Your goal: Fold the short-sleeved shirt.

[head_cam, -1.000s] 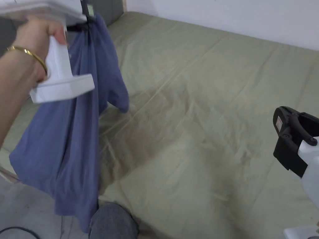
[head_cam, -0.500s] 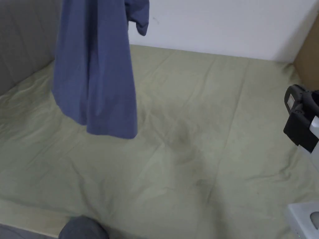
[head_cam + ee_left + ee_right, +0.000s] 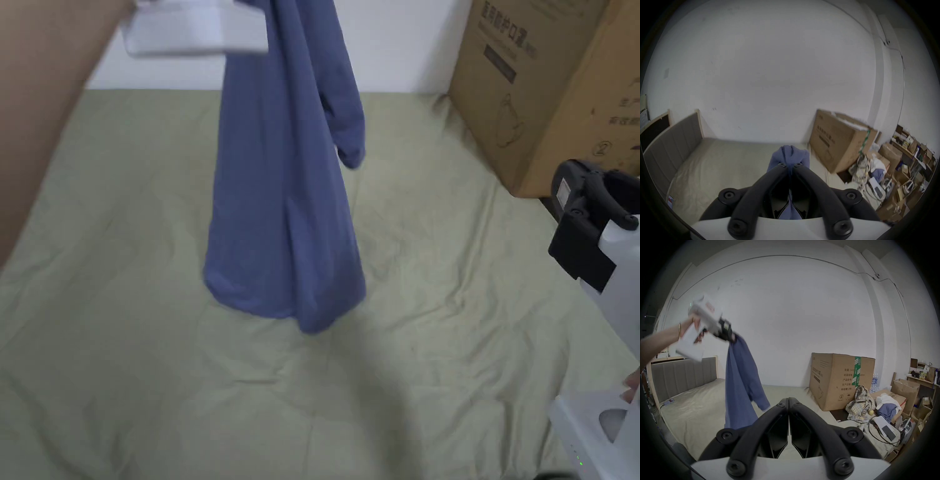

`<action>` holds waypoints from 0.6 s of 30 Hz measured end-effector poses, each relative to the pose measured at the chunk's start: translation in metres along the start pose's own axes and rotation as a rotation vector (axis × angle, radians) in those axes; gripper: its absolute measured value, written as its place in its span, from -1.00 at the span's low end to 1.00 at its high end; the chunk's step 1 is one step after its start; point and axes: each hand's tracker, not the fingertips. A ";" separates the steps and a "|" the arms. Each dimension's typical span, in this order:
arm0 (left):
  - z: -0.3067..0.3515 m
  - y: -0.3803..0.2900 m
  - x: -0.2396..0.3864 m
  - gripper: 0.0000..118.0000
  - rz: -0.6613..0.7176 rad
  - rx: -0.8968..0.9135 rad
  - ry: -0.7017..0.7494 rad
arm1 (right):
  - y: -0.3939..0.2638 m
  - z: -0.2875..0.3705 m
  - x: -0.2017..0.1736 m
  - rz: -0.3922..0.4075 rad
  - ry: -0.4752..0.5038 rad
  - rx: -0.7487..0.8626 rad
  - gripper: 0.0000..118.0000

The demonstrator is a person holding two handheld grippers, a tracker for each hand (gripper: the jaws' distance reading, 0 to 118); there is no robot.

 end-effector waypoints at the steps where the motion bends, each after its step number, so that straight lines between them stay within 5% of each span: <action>1: -0.017 -0.020 0.004 -1.00 -0.001 -0.046 -0.007 | -0.002 -0.001 0.002 -0.005 -0.008 -0.005 -1.00; 9: -0.124 -0.225 0.038 -1.00 -0.096 -0.500 0.022 | -0.013 -0.013 0.004 -0.024 -0.026 -0.055 -1.00; 16: -0.150 -0.360 0.036 -1.00 -0.104 -0.795 0.079 | -0.023 -0.003 0.024 -0.036 -0.044 -0.094 -1.00; 18: -0.149 -0.374 0.033 -0.73 -0.102 -0.789 0.087 | -0.027 -0.007 0.028 -0.044 -0.047 -0.105 -1.00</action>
